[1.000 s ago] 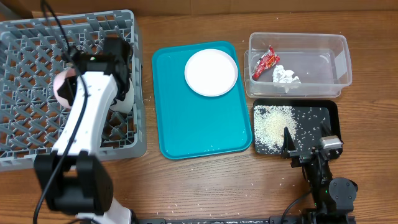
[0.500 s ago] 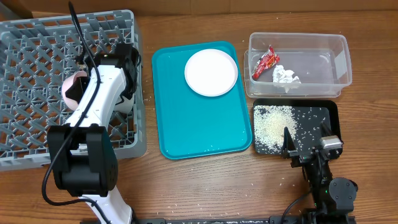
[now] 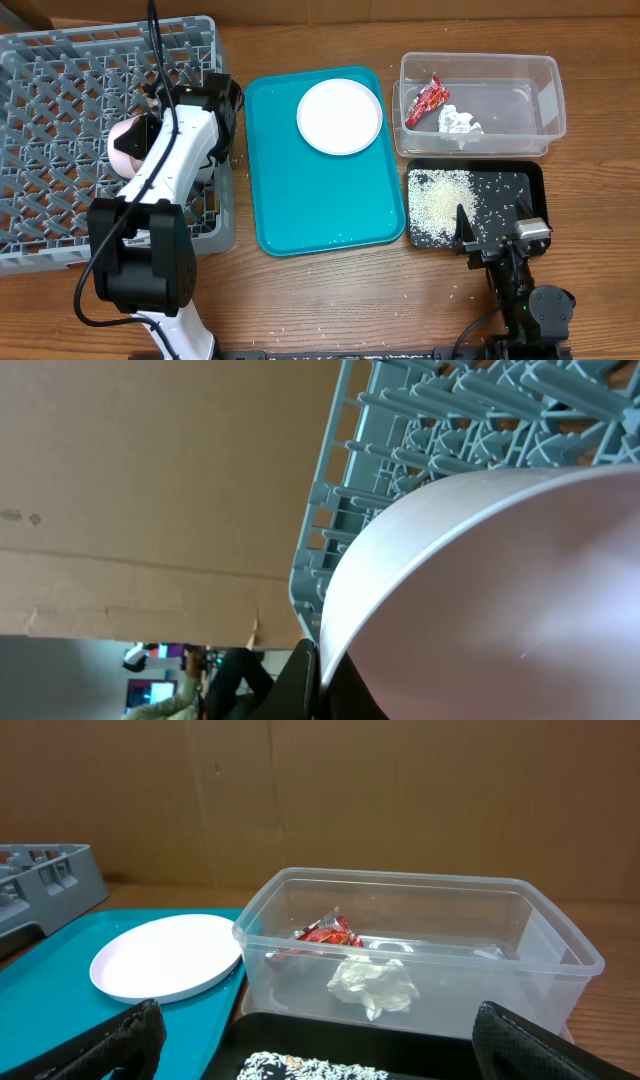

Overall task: Sort waste into correct bins and load items into the dishwasher
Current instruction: 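Place the pink bowl upright in the rack and release it, then reach the left gripper to the white plate and grip its edge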

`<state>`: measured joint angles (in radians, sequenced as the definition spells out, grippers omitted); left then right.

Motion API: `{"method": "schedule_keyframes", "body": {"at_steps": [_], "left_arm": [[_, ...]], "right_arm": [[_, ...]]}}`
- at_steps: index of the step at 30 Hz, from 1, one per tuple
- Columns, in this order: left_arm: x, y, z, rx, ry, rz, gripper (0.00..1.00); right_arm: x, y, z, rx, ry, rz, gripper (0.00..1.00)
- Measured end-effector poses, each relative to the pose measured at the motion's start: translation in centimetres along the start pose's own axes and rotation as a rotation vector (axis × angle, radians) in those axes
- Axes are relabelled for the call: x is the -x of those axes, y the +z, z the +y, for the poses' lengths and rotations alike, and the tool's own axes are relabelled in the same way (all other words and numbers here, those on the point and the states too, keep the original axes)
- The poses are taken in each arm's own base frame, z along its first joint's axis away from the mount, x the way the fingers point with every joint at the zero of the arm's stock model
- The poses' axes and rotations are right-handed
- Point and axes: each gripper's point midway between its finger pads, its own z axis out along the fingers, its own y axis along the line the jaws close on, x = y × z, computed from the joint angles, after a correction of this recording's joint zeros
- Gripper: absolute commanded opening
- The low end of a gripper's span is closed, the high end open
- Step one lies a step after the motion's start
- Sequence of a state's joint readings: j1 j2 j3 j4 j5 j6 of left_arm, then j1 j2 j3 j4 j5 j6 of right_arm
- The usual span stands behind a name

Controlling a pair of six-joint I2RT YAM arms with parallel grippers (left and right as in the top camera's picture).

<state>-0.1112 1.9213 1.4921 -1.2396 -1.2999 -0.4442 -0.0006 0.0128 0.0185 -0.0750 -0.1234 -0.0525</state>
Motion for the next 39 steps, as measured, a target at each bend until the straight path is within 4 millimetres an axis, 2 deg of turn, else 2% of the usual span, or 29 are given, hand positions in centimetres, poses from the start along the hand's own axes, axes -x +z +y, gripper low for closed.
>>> {"method": "schedule_keyframes", "body": {"at_steps": [7, 12, 18, 20, 23, 27, 29, 31, 32, 35, 36, 37, 38, 39], "left_arm": [[0.6, 0.5, 0.1, 0.014, -0.005, -0.009, 0.04], [0.5, 1.2, 0.1, 0.012, 0.013, 0.01, 0.04], [0.4, 1.2, -0.5, -0.017, 0.008, 0.018, 0.04], [0.3, 0.9, -0.7, -0.026, 0.017, 0.017, 0.05], [0.2, 0.3, -1.2, -0.047, 0.039, 0.012, 0.14], [0.0, -1.2, -3.2, -0.144, 0.067, 0.009, 0.15], [-0.3, -2.0, -4.0, -0.189, 0.09, 0.013, 0.26], [-0.9, -2.5, -4.9, -0.259, 0.103, 0.035, 0.53], [-1.2, -2.9, -5.6, -0.312, 0.095, 0.052, 0.63], [-1.4, -4.6, -7.3, -0.482, 0.066, 0.094, 0.81], [-1.1, -5.3, -7.3, -0.531, 0.047, 0.094, 0.86], [-0.8, -6.0, -7.0, -0.579, 0.019, 0.093, 1.0], [0.8, -8.4, -6.1, -0.726, -0.068, 0.07, 1.0], [1.4, -9.5, -5.6, -0.788, -0.096, 0.056, 1.0]], "right_arm": [[0.0, 0.0, 0.0, 0.0, 0.0, 0.0, 1.0], [0.0, 0.0, 0.0, 0.0, 0.0, 0.0, 1.0], [0.0, 0.0, 0.0, 0.0, 0.0, 0.0, 1.0], [0.0, 0.0, 0.0, 0.0, 0.0, 0.0, 1.0], [0.0, 0.0, 0.0, 0.0, 0.0, 0.0, 1.0], [0.0, 0.0, 0.0, 0.0, 0.0, 0.0, 1.0], [0.0, 0.0, 0.0, 0.0, 0.0, 0.0, 1.0], [0.0, 0.0, 0.0, 0.001, 0.0, -0.001, 1.0], [0.0, 0.0, 0.0, 0.0, 0.0, 0.0, 1.0], [0.0, 0.0, 0.0, 0.0, 0.0, 0.0, 1.0], [0.0, 0.0, 0.0, 0.0, 0.0, 0.0, 1.0], [0.0, 0.0, 0.0, 0.0, 0.0, 0.0, 1.0], [0.0, 0.0, 0.0, 0.0, 0.0, 0.0, 1.0], [0.0, 0.0, 0.0, 0.0, 0.0, 0.0, 1.0]]}}
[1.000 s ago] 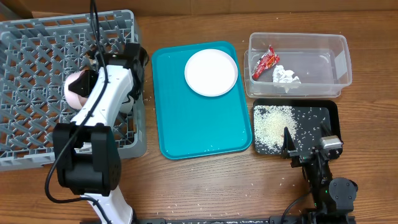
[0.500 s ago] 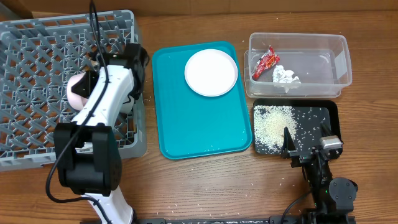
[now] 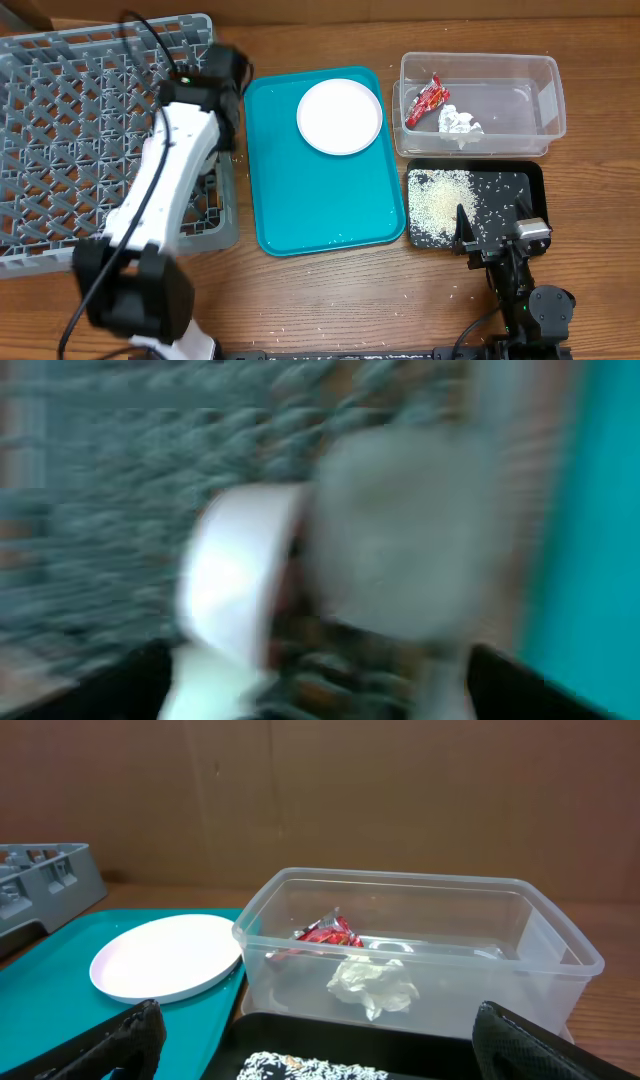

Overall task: Sort waste into correct bins and load items into the dishwasher
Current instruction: 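Reach the left gripper to the white plate and grip its edge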

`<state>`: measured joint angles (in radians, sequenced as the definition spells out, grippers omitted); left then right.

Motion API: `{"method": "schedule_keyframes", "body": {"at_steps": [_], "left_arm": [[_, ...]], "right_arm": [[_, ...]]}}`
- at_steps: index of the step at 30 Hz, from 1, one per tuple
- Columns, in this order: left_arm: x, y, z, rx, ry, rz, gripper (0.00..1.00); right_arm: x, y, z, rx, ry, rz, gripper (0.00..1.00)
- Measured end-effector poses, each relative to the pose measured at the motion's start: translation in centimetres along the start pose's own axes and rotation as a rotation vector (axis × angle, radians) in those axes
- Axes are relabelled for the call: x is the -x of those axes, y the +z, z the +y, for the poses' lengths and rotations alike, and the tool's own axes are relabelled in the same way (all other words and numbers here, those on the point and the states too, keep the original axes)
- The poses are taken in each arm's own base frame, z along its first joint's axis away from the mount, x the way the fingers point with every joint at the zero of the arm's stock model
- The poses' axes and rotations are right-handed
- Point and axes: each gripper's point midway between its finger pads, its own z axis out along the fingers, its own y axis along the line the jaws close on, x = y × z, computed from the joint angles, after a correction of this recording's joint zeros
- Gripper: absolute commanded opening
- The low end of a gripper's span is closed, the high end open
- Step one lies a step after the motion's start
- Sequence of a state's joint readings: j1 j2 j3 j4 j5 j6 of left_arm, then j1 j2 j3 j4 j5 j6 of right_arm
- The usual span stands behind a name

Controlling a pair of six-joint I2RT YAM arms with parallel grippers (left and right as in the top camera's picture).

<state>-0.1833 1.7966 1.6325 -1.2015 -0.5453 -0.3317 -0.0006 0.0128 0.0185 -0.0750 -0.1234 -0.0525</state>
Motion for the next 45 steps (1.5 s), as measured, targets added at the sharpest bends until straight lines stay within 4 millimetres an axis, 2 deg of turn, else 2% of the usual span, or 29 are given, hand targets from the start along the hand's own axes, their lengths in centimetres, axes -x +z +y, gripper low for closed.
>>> {"method": "schedule_keyframes", "body": {"at_steps": [1, 3, 5, 7, 10, 12, 14, 16, 20, 24, 26, 28, 32, 36, 39, 40, 45], "left_arm": [[0.7, -1.4, -0.9, -0.097, -0.033, -0.025, 1.0], [2.7, -5.4, -3.1, -0.331, -0.088, -0.104, 1.0], [3.9, -9.5, -5.2, -0.558, -0.091, -0.17, 1.0], [4.2, -12.5, -7.1, -0.729, -0.05, -0.208, 0.9], [3.9, -14.2, -9.9, -0.856, 0.006, -0.212, 0.88], [3.8, -13.6, -11.7, -0.867, 0.018, -0.186, 0.85], [3.5, -11.8, -14.0, -0.859, 0.032, -0.138, 0.79], [3.1, -9.3, -16.4, -0.844, 0.043, -0.081, 0.75], [1.6, -3.6, -20.6, -0.803, 0.022, 0.056, 0.57], [-1.0, 1.1, -22.9, -0.741, -0.048, 0.213, 0.58], [-1.8, 2.5, -23.5, -0.717, -0.089, 0.266, 0.58], [-1.9, 3.4, -24.1, -0.708, -0.126, 0.286, 0.56], [-1.8, 4.6, -25.0, -0.709, -0.171, 0.296, 0.43], [-2.8, 5.6, -25.2, -0.682, -0.18, 0.34, 0.29], [-3.7, 5.9, -24.7, -0.648, -0.168, 0.367, 0.09], [-3.9, 6.0, -24.4, -0.634, -0.162, 0.374, 0.06], [-5.1, 5.6, -23.3, -0.599, -0.094, 0.417, 0.04]], "right_arm": [[0.0, 0.0, 0.0, 0.0, 0.0, 0.0, 1.0], [0.0, 0.0, 0.0, 0.0, 0.0, 0.0, 1.0], [0.0, 0.0, 0.0, 0.0, 0.0, 0.0, 1.0], [0.0, 0.0, 0.0, 0.0, 0.0, 0.0, 1.0], [0.0, 0.0, 0.0, 0.0, 0.0, 0.0, 1.0], [0.0, 0.0, 0.0, 0.0, 0.0, 0.0, 1.0], [0.0, 0.0, 0.0, 0.0, 0.0, 0.0, 1.0], [0.0, 0.0, 0.0, 0.0, 0.0, -0.001, 1.0], [0.0, 0.0, 0.0, 0.0, 0.0, -0.001, 1.0], [0.0, 0.0, 0.0, 0.0, 0.0, 0.0, 1.0], [0.0, 0.0, 0.0, 0.001, 0.0, 0.0, 1.0], [0.0, 0.0, 0.0, 0.0, 0.0, 0.0, 1.0], [0.0, 0.0, 0.0, 0.0, 0.0, 0.0, 1.0], [0.0, 0.0, 0.0, 0.0, 0.0, 0.0, 1.0], [0.0, 0.0, 0.0, 0.0, 0.0, 0.0, 1.0], [0.0, 0.0, 0.0, 0.0, 0.0, 0.0, 1.0], [0.0, 0.0, 0.0, 0.0, 0.0, -0.001, 1.0]]}}
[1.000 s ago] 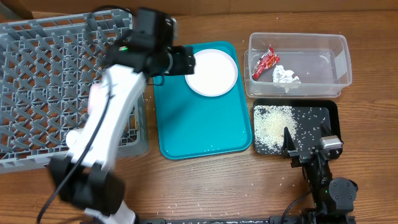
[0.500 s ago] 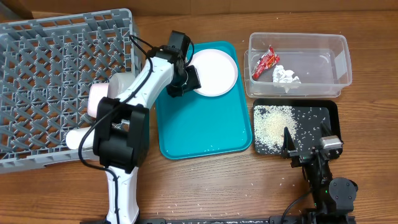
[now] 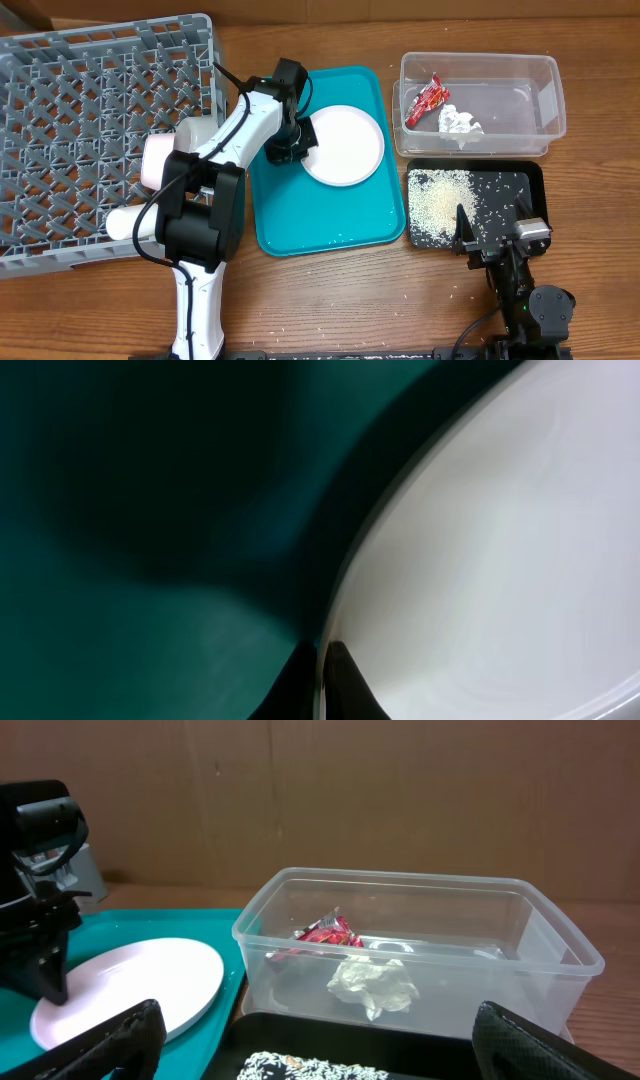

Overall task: Sort waste into correct bins and load items into the dishwasher
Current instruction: 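Reach the left gripper to the white plate and grip its edge, then lift the white plate and carry it into the rack with the left gripper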

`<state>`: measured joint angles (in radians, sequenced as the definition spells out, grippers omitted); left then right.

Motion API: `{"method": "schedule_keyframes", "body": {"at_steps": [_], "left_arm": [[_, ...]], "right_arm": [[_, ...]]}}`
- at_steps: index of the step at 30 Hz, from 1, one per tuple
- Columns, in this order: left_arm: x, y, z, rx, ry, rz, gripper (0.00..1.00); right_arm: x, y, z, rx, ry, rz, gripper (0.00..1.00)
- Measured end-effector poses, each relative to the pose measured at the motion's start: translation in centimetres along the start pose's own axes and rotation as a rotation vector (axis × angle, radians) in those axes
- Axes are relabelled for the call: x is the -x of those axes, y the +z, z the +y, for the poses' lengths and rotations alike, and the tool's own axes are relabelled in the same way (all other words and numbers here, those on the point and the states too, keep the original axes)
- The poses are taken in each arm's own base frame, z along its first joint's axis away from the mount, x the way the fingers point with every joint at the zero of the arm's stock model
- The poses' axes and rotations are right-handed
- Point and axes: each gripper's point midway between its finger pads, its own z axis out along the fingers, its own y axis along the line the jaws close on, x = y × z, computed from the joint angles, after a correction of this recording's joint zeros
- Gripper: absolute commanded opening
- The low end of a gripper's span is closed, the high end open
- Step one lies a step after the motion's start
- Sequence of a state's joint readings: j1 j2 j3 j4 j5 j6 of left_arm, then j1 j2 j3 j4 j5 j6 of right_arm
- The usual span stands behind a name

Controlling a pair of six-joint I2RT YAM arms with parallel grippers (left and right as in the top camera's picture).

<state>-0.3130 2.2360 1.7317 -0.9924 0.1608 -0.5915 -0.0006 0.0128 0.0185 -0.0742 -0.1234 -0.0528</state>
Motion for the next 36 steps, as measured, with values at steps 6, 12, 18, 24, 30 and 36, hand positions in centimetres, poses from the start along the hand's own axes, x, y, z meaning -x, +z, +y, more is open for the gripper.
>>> {"method": "schedule_keyframes", "body": {"at_steps": [6, 12, 18, 24, 30, 36], "left_arm": [[-0.5, -4.3, 1.3, 0.106, 0.065, 0.021, 0.04], [1.2, -17.5, 3.9, 0.269, 0.094, -0.288, 0.04], [-1.6, -32.2, 10.9, 0.551, 0.038, -0.635, 0.04], [-3.2, -38.3, 16.3, 0.878, -0.009, -0.753, 0.04], [-2.8, -39.4, 21.2, 1.063, -0.124, -0.726, 0.04], [-1.9, -39.3, 25.9, 1.109, -0.311, -0.737, 0.04]], "right_arm": [[0.0, 0.0, 0.0, 0.0, 0.0, 0.0, 1.0], [0.0, 0.0, 0.0, 0.0, 0.0, 0.001, 1.0], [0.0, 0.0, 0.0, 0.001, 0.0, 0.0, 1.0], [0.0, 0.0, 0.0, 0.0, 0.0, 0.0, 1.0], [0.0, 0.0, 0.0, 0.0, 0.0, 0.0, 1.0], [0.0, 0.0, 0.0, 0.0, 0.0, 0.001, 1.0]]}}
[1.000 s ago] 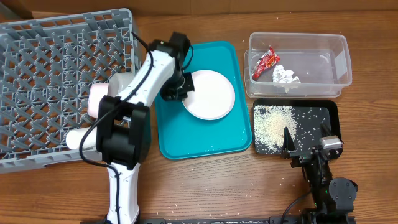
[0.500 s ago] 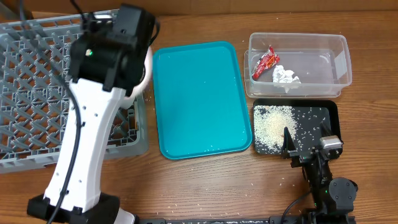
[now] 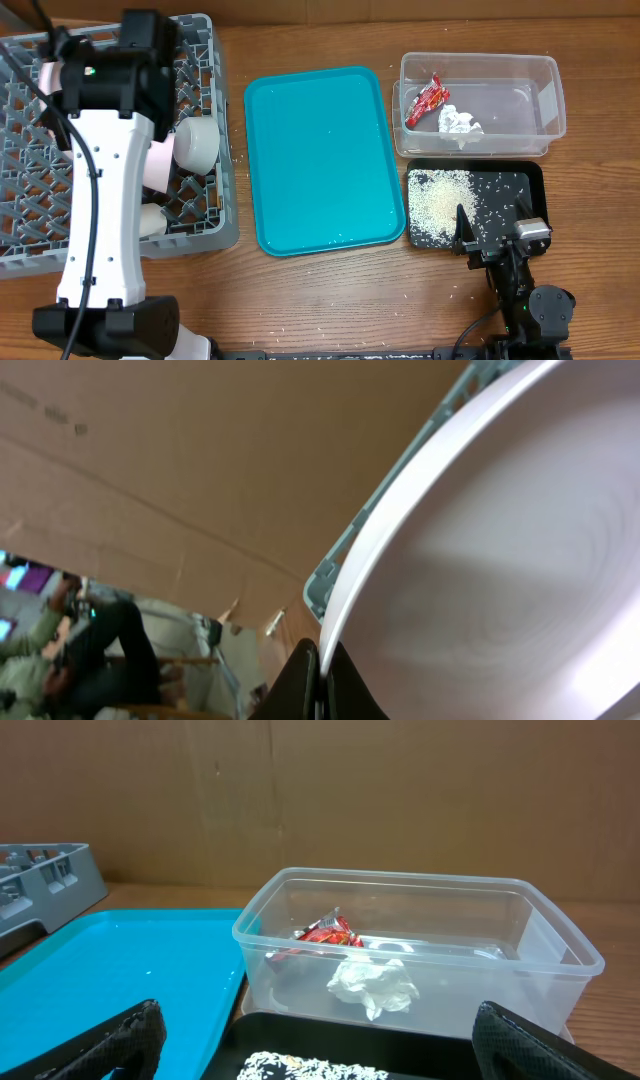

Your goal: Sort waste into correct bins and load items into the dishwasher

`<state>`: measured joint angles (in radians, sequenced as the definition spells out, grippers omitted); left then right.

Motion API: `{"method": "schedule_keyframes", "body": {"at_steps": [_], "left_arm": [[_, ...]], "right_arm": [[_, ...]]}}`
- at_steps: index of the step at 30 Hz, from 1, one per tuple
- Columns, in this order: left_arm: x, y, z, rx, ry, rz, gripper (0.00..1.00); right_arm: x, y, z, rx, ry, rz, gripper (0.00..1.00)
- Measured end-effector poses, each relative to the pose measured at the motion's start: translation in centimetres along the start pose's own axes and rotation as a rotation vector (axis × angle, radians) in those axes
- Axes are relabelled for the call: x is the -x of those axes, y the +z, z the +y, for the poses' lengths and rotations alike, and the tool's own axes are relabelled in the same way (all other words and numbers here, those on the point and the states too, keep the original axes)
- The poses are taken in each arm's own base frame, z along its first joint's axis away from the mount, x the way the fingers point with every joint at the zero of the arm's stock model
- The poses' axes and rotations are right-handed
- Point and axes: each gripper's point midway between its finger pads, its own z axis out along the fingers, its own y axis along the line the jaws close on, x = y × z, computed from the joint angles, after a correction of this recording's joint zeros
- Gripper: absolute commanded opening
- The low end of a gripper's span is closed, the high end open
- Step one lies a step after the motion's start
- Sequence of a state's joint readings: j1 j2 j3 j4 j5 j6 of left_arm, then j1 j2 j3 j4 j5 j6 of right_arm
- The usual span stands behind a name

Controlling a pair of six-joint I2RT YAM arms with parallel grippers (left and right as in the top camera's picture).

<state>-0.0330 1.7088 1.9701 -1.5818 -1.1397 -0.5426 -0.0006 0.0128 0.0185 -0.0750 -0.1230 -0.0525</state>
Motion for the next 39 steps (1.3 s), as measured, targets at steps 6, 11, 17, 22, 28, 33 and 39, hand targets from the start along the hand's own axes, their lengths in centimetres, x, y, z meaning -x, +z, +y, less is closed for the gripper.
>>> {"method": "schedule_keyframes", "body": {"at_steps": [6, 11, 17, 22, 28, 33, 39], "left_arm": [[0.2, 3.4, -1.9, 0.005, -0.079, 0.021, 0.04], [-0.7, 6.6, -4.1, 0.016, -0.023, 0.056, 0.04], [-2.0, 9.4, -7.1, 0.0, 0.074, 0.114, 0.04], [-3.1, 10.4, -9.4, -0.025, 0.158, 0.152, 0.51], [-3.5, 10.5, -10.0, -0.038, 0.2, 0.165, 1.0], [-3.4, 8.1, -10.2, -0.158, 0.175, 0.159, 1.0], [-1.3, -2.2, -7.8, -0.516, 0.056, 0.005, 1.0]], "right_arm": [[0.0, 0.0, 0.0, 0.0, 0.0, 0.0, 1.0], [0.0, 0.0, 0.0, 0.001, 0.0, 0.0, 1.0], [0.0, 0.0, 0.0, 0.0, 0.0, 0.0, 1.0], [0.0, 0.0, 0.0, 0.0, 0.0, 0.0, 1.0], [0.0, 0.0, 0.0, 0.0, 0.0, 0.0, 1.0], [0.0, 0.0, 0.0, 0.0, 0.0, 0.0, 1.0], [0.0, 0.0, 0.0, 0.0, 0.0, 0.0, 1.0]]}}
